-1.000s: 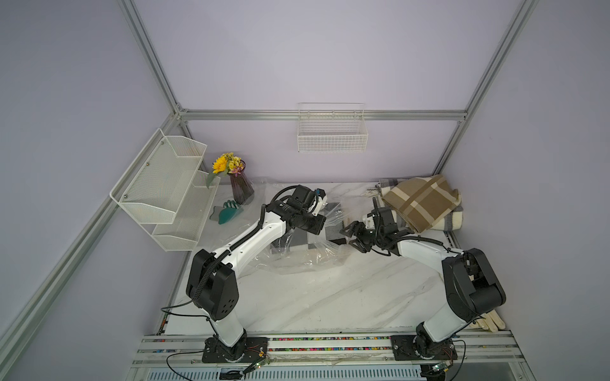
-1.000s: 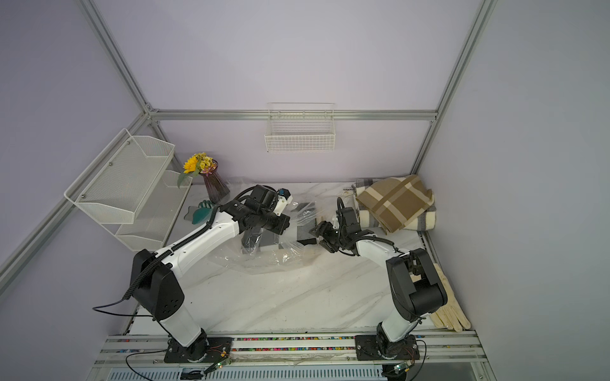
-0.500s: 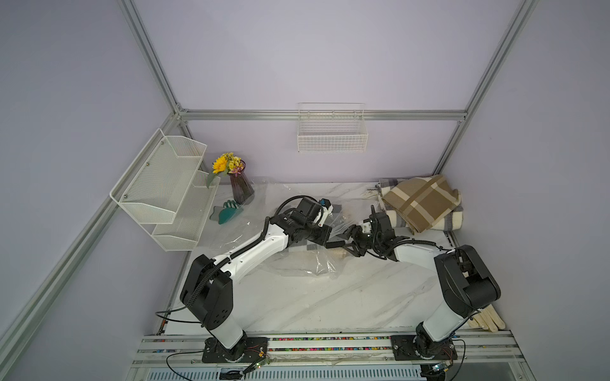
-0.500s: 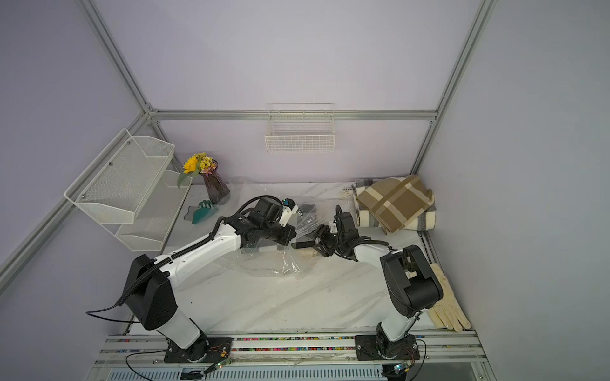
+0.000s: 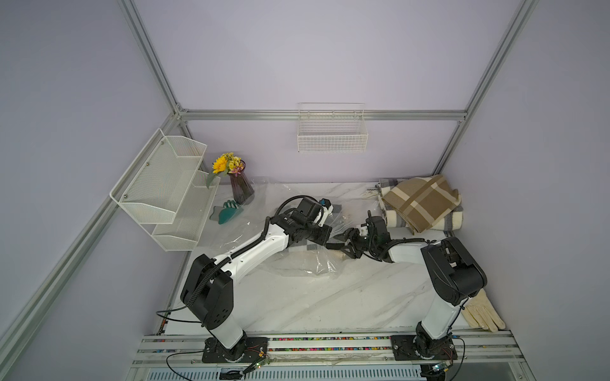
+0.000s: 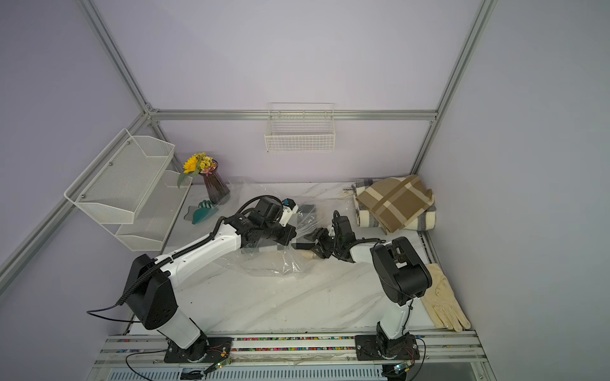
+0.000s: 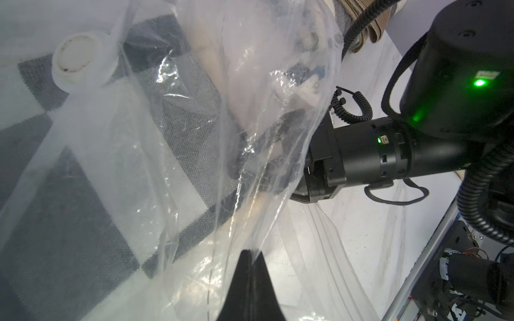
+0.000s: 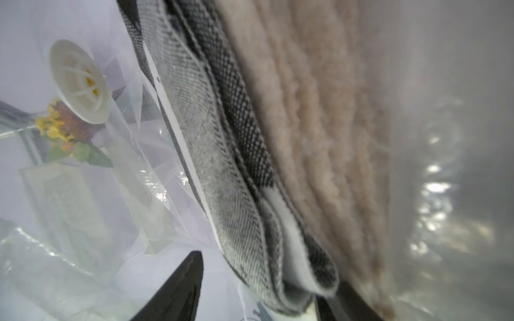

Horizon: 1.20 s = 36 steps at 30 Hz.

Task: Take the scarf out of the vacuum bag
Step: Take out the scarf from the vacuum bag.

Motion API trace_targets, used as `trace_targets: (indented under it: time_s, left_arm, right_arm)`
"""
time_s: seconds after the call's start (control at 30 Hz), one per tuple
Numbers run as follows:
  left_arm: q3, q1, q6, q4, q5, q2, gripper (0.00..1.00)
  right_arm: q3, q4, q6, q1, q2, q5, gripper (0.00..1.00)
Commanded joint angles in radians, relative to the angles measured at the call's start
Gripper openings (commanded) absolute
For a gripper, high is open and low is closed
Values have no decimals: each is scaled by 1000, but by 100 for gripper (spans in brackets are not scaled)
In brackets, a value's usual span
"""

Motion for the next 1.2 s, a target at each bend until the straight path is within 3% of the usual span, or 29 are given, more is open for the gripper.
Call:
trace_targets:
  time_s: [0.0,0.17,0.43,0.97,1.1,1.17]
  left_arm:
    - [34,0,21,0,-13,-23,0]
    - [29,1,24,-4,-19,-29,0]
    - [13,13,26,-2,-20,-39,0]
    - [22,22,29,-7,-20,-42,0]
    - [29,28,13,-17,-64,-35,0]
    - [53,44,-18,-49,-84,-14,0]
  right_arm:
    - [10,40,32,8,22,36,60]
    - [81,36,46,3,32,22,48]
    - [107,-35,14,4,-23,26,47]
    - [87,36,28,-3,89,47,46]
    - [102,36,29,-9,78,46,15]
    - [106,29,27,-9,63,51,4]
